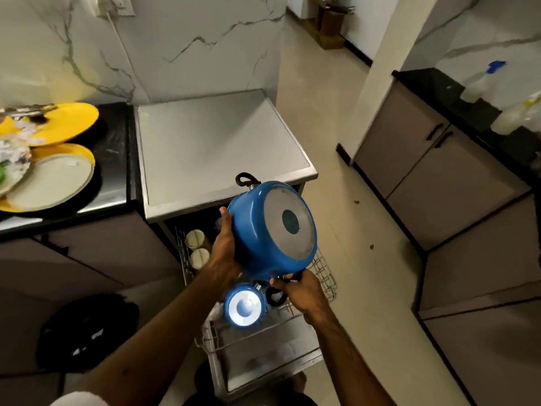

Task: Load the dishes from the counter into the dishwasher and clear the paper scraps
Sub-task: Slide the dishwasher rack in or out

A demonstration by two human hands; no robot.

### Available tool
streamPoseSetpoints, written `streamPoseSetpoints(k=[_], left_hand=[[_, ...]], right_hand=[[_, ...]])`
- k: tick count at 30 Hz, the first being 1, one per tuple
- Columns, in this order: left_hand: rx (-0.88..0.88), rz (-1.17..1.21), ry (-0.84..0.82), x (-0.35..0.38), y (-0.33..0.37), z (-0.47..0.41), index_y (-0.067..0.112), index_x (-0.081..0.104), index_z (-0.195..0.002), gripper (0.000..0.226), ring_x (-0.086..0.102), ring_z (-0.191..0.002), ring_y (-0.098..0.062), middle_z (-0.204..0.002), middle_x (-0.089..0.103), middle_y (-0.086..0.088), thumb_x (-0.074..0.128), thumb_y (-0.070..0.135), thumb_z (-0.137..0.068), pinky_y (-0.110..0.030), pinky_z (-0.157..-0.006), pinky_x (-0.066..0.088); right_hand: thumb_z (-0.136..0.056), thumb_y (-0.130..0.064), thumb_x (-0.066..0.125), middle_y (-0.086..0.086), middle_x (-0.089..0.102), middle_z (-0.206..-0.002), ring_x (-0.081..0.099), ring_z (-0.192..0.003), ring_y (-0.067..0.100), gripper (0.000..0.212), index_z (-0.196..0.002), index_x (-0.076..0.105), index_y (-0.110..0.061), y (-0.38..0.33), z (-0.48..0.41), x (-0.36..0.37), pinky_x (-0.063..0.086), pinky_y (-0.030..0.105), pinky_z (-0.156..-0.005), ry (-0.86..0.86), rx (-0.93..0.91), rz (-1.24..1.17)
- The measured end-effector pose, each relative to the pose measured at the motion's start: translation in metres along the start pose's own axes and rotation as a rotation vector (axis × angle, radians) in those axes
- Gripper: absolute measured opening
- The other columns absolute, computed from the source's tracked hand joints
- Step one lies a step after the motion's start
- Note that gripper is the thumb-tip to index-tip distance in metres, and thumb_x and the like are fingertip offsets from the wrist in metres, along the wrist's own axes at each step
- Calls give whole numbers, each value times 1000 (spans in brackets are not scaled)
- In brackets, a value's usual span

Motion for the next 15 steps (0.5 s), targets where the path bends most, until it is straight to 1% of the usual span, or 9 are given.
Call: streamPoseSetpoints(k=[2,4,5,7,8,9,11,12,15], left_hand=[[-5,-29,13,14,-10,-2,24,68,-123,79,67,-109,-32,-117,74,-9,57,86,-75,-46,-84,58],[9,-98,46,20,-21,-10,18,64,-126,75,66,-108,-29,-121,71,-11,55,78,-84,-39,-77,58],[13,-156,67,22,-26,-14,14,62,-129,80,65,-110,-28,-124,69,-12,56,79,-82,-39,-81,57],[5,-287,139,19,-38,-24,9,56,-138,112,61,-116,-32,-136,62,-15,61,92,-63,-46,-95,56],[-14,-349,182,12,-47,-33,9,51,-143,125,60,-119,-34,-139,58,-16,62,97,-53,-49,-99,55],[-29,-411,191,7,-55,-42,11,48,-145,126,59,-120,-35,-141,56,-16,60,98,-54,-52,-100,54],[-27,-511,160,7,-67,-53,16,50,-142,105,60,-118,-34,-137,58,-15,52,92,-70,-53,-100,54],[-20,-564,161,8,-68,-52,17,52,-139,95,62,-116,-33,-134,60,-14,49,88,-76,-53,-98,55],[102,-732,180,14,-62,-46,20,55,-134,78,63,-114,-28,-130,63,-10,45,80,-86,-52,-96,56]], right_hand=[[-74,-32,90,-7,75,-97,72,-91,13,38,-105,71,-20,14,-16,-14,59,33,-76,-22,-10,11],[-79,-27,88,-7,75,-95,71,-88,11,31,-103,73,-17,23,-29,-28,52,20,-65,-40,-32,48],[-80,-26,87,-8,75,-93,70,-85,8,27,-103,74,-16,29,-35,-35,48,14,-61,-52,-32,62],[-84,-20,84,-13,71,-86,64,-79,-1,20,-101,75,-14,47,-46,-48,43,7,-57,-74,-29,81],[-85,-18,83,-14,70,-86,63,-79,-2,18,-101,75,-13,55,-50,-53,43,6,-57,-78,-31,96],[-85,-16,83,-12,72,-87,65,-81,0,18,-101,75,-12,60,-53,-57,44,7,-59,-77,-33,102],[-86,-15,82,-8,74,-92,68,-87,5,20,-104,75,-12,69,-61,-61,48,16,-67,-84,-43,124],[-85,-15,83,-8,74,-93,68,-86,5,20,-104,75,-13,73,-64,-62,50,20,-72,-82,-44,139],[-83,-16,85,-7,76,-94,70,-86,10,20,-100,76,-16,81,-76,-61,58,32,-80,-54,-55,216]])
Point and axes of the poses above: each hand's wrist, its own z-axis away from the middle knuckle, its own x-axis out of the palm, y = z × x, the point moved 9 cm from there along -z, towards the middle knuckle
